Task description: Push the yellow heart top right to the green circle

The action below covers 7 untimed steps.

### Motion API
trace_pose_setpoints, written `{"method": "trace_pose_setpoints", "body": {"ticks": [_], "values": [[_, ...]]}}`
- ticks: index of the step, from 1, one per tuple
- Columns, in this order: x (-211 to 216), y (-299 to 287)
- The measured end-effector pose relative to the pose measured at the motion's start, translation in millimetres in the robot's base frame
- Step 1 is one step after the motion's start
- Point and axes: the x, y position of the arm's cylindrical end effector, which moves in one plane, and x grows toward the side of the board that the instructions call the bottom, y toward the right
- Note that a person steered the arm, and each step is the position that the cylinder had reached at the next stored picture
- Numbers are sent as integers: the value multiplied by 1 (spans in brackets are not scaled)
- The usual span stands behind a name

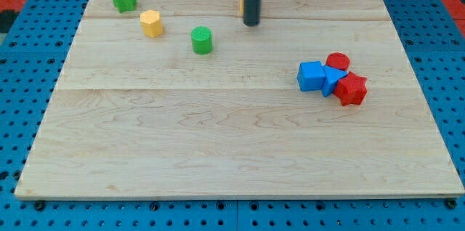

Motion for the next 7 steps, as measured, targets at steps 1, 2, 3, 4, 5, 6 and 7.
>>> {"method": "trace_pose_setpoints", "body": {"ticks": [1,2,3,4,5,6,7], "values": [[-49,17],[-75,27],[-71,-3],[-70,-7],[-57,11],[-45,22],[-63,-11]]}}
